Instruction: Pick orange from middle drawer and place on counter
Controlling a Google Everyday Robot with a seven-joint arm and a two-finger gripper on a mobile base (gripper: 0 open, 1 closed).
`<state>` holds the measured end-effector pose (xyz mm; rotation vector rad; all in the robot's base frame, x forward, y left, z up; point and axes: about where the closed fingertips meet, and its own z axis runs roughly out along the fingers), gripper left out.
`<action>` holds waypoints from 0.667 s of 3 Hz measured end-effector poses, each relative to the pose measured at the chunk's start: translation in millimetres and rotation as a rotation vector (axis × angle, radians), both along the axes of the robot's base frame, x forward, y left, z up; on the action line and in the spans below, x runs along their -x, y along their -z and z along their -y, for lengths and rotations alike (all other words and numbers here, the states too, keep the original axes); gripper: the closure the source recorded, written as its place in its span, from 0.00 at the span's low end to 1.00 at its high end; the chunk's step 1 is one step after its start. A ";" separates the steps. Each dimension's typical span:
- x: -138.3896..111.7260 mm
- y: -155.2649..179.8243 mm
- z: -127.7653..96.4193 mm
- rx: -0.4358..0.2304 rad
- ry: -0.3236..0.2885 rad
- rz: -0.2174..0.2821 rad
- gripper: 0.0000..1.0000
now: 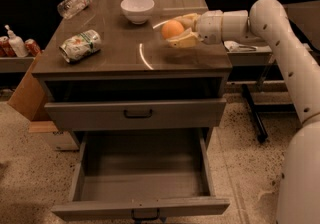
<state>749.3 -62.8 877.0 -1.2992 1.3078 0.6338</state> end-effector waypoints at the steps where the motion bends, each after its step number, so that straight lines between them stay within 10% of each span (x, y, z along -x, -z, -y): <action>1: -17.1 2.6 -6.7 0.027 0.027 -0.055 0.75; 2: -27.7 9.9 -10.9 0.076 0.044 -0.109 0.52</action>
Offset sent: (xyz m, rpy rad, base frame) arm 0.0439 0.0042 -0.0136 -0.1365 0.1707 -0.0787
